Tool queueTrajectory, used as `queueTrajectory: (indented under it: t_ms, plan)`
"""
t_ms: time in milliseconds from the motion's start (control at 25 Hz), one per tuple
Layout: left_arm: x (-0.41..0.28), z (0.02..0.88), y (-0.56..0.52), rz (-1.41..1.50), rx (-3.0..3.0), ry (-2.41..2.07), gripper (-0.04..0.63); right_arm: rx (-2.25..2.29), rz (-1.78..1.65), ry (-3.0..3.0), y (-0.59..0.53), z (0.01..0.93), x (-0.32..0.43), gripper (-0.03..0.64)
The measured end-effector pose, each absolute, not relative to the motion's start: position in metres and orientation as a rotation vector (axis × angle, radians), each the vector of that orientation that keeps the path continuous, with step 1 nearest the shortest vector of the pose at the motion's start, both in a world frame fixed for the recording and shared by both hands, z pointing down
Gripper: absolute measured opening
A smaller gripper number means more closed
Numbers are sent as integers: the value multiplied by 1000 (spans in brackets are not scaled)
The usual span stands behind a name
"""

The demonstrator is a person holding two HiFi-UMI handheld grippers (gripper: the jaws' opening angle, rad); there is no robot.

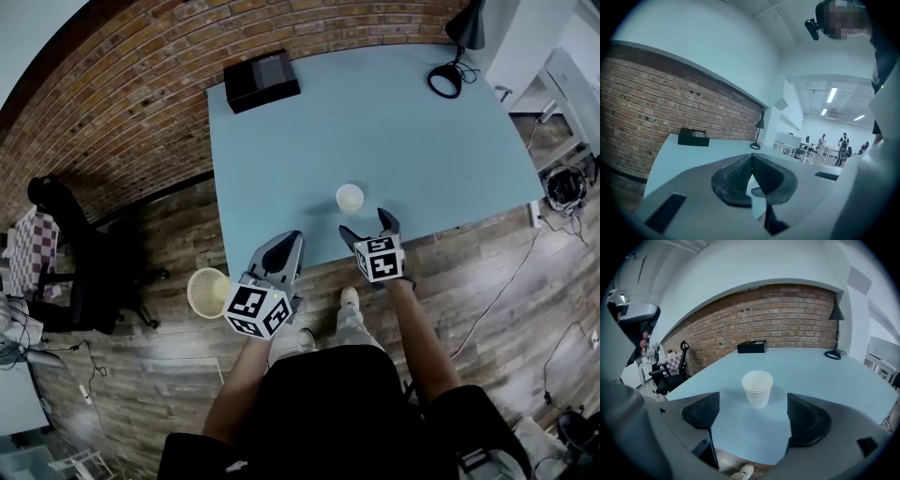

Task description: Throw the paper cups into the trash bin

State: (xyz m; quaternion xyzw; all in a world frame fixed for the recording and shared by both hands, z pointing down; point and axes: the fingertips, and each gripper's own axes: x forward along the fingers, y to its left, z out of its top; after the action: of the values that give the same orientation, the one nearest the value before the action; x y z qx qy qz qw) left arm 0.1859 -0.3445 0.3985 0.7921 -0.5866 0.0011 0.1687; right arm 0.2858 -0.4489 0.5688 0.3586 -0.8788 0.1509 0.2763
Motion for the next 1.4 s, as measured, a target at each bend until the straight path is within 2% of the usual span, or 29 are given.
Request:
queueTrajectory:
  t_ms: [200, 680, 1120, 1400]
  plan:
    - [178, 415, -349, 48, 2189, -1703, 9, 917, 436, -2329, -464, 599, 274, 433]
    - [167, 439, -360, 94, 2074, -1766, 9, 803, 378, -2316, -493, 635, 246, 433]
    - [159, 446, -368, 92, 2021, -1794, 9, 711, 363, -2309, -502, 639, 241, 430]
    - [163, 448, -374, 90, 2018, -1793, 9, 704, 356, -2316, -507, 638, 241, 379]
